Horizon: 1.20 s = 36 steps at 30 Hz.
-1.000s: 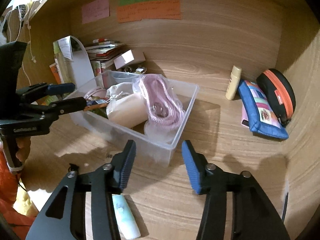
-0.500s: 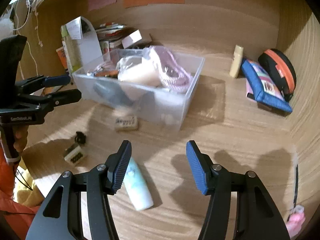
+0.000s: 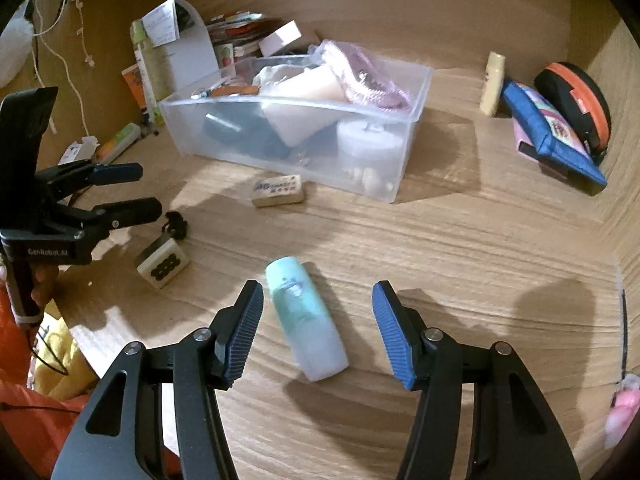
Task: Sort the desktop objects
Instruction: 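Grasp the black clip with the left gripper while the right grasps the light-blue tube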
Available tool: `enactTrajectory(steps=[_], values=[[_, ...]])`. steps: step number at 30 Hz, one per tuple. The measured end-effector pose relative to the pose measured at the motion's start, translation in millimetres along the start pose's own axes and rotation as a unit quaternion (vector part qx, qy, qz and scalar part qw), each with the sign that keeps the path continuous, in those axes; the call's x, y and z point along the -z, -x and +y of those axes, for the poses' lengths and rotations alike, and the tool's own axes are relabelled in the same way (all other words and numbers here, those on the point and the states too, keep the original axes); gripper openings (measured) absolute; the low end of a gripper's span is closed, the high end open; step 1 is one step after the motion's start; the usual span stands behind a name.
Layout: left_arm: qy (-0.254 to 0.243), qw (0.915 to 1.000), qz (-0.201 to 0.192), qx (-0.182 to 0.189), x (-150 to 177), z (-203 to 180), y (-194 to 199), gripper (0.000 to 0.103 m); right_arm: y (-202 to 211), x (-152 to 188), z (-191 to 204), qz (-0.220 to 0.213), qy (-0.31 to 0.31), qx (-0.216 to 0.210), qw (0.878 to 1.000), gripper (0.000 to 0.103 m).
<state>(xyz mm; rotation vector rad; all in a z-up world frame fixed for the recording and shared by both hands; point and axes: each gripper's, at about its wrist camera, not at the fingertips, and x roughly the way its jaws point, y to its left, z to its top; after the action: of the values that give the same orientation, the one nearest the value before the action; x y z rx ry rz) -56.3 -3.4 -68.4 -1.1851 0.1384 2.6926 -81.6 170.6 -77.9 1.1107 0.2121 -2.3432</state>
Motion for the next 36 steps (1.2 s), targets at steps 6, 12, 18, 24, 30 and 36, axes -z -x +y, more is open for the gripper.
enactTrajectory(steps=[6,12,18,24,30,36], values=[[-0.037,0.9992,0.012,-0.009,3,-16,-5,0.072,-4,2,3,0.017,0.007,-0.01,1.0,0.053],[-0.037,0.9985,0.037,0.015,-1,-21,-17,0.061,-4,3,9,0.022,0.029,-0.011,0.999,0.053],[-0.043,0.9979,0.04,0.025,-2,-24,-19,0.05,-6,2,13,0.023,0.045,-0.01,0.999,0.053],[-0.033,0.9975,0.052,0.033,-9,-21,-26,0.049,-8,-1,15,0.022,0.054,-0.004,0.998,0.041],[-0.036,0.9965,0.061,0.043,-20,-28,-36,0.049,-8,1,20,0.017,0.063,0.005,0.998,0.039],[-0.047,0.9959,0.059,0.051,-25,-37,-41,0.045,-7,0,19,0.014,0.06,0.006,0.998,0.03]])
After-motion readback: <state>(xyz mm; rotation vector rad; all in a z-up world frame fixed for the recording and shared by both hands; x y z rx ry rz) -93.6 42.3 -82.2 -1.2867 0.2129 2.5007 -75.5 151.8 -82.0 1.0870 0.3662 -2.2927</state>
